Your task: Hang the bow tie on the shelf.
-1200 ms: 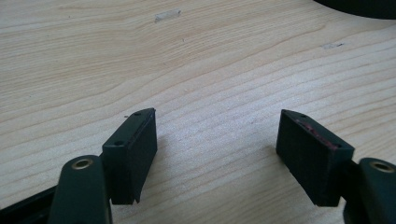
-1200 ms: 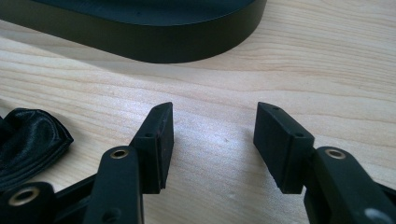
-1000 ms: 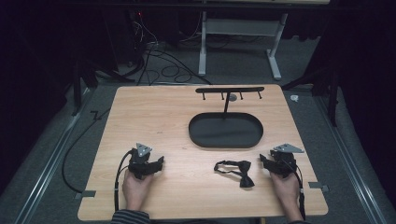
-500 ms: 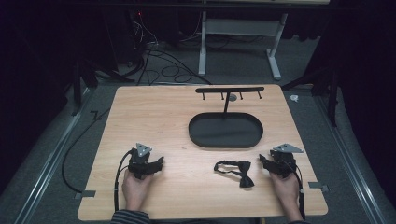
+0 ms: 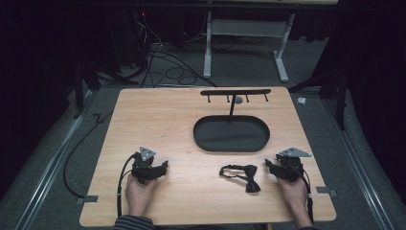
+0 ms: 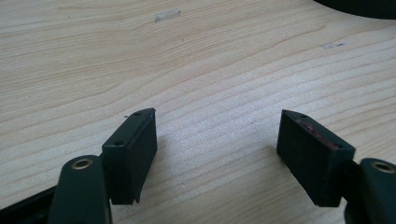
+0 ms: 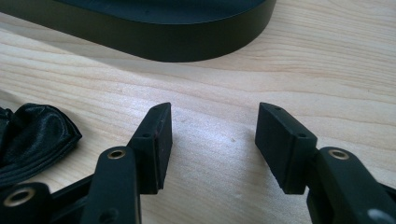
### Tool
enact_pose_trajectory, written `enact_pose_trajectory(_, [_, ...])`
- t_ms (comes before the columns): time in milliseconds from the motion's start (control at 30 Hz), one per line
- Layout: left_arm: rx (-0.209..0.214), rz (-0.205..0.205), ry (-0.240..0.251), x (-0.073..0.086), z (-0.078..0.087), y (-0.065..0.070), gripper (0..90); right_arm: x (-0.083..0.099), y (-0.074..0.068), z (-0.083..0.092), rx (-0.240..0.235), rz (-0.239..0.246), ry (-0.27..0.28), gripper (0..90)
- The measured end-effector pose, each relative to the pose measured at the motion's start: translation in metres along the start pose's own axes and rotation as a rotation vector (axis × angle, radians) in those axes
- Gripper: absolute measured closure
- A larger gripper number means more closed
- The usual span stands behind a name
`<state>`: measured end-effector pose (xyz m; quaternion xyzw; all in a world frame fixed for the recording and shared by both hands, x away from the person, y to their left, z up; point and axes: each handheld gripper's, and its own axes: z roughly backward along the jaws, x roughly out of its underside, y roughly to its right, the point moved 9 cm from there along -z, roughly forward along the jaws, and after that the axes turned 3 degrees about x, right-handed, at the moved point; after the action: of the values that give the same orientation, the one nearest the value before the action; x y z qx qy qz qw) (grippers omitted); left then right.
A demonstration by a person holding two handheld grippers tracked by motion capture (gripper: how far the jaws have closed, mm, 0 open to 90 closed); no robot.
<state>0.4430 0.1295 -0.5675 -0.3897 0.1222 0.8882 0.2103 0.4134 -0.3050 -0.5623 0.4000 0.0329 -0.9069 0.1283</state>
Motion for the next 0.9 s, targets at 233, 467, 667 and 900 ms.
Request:
enact_pose_trajectory(233, [0.001, 0.001, 0.001, 0.0, 0.0, 0.0, 29.1, 0.001, 0.001, 0.002, -0.002, -0.011, -0.007, 51.4])
enact_pose_trajectory(467, [0.003, 0.003, 0.0, 0.0, 0.0, 0.0, 29.0, -0.002, -0.001, 0.009, -0.017, -0.021, 0.013, 53.7])
enact_pose_trajectory(667, [0.003, 0.003, 0.0, 0.0, 0.0, 0.0, 28.9, -0.004, -0.004, 0.015, -0.04, -0.036, 0.037, 55.3])
enact_pose_trajectory(900, [0.001, 0.0, 0.0, 0.0, 0.0, 0.0, 29.1, -0.011, -0.011, 0.024, -0.074, -0.037, 0.066, 56.6])
